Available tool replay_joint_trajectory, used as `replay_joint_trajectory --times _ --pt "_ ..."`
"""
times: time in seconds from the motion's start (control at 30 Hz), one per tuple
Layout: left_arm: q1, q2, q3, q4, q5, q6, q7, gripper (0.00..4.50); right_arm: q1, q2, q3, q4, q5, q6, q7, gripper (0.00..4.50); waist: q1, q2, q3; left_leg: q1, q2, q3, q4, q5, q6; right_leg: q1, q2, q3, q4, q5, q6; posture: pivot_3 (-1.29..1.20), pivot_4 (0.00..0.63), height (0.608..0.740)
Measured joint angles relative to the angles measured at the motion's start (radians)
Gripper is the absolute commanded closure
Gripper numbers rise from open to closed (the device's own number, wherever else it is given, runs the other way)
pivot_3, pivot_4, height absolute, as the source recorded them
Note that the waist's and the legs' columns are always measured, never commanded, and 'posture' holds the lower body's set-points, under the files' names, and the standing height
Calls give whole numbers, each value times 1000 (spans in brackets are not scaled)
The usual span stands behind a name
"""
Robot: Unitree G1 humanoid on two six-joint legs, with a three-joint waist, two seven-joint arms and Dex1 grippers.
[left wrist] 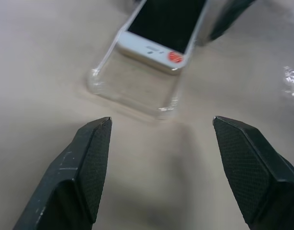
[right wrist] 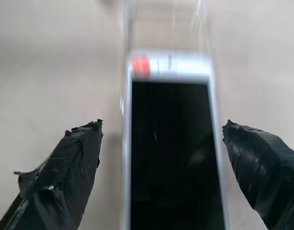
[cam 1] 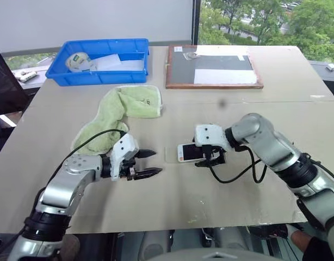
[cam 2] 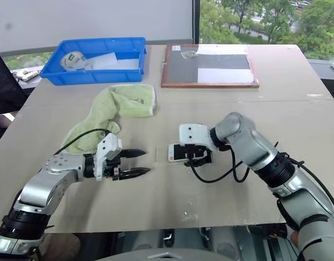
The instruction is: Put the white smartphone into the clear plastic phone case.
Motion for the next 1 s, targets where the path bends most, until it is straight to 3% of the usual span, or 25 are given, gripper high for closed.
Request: replay_joint_trajectory --times 0.1,0.27,0.37,0.7,1.0 --pt "-30 -9 -18 45 13 -11 -5 2359 15 -33 -59 -79 46 69 -11 955 4 0 0 0 0 0 0 0 0 0 0 0 0 -1 1 0 150 740" --pt "-80 -19 -52 104 46 -32 -24 4481 107 -87 -108 -123 76 133 -80 3098 7 0 0 0 0 0 0 0 0 0 -1 0 0 -1 1 0 150 740" --pt "-103 -33 -70 130 60 -39 -26 4500 179 -148 -127 -123 58 133 -139 4487 12 0 0 0 -1 1 0 0 0 0 -1 1 0 -1 1 0 150 740" --pt "-180 -99 -129 180 115 -74 -24 4500 285 -203 -300 -227 127 241 -248 4487 30 0 0 0 -1 1 1 0 0 1 0 0 0 -2 3 0 150 740" --pt "-277 -196 -192 275 175 -139 -34 4500 409 -218 -298 -178 105 188 -354 4487 50 0 0 -1 -2 1 9 0 1 4 -2 1 -1 -2 3 0 150 740"
